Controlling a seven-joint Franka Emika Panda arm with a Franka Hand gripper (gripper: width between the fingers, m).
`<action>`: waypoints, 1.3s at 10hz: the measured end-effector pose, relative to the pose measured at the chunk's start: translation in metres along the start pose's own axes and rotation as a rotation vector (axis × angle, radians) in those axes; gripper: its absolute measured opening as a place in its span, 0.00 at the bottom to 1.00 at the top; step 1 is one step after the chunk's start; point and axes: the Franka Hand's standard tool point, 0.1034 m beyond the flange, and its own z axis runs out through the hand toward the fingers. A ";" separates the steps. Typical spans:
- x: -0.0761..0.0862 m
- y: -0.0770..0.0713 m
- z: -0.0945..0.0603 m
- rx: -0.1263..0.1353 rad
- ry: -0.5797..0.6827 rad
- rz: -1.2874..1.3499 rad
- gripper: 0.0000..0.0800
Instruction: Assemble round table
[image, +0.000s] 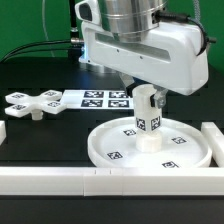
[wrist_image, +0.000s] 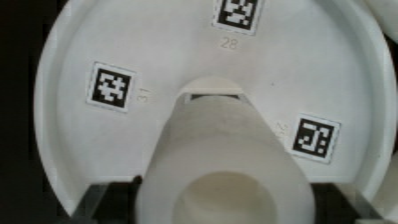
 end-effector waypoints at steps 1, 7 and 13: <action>-0.001 0.000 0.000 0.007 -0.002 0.087 0.51; -0.016 0.001 0.008 0.112 0.019 0.686 0.51; -0.014 -0.005 0.007 0.170 -0.005 0.957 0.52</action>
Offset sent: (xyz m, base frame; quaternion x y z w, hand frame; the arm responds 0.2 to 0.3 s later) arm -0.0256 -0.0085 -0.0109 0.0369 0.0341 0.2681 0.9621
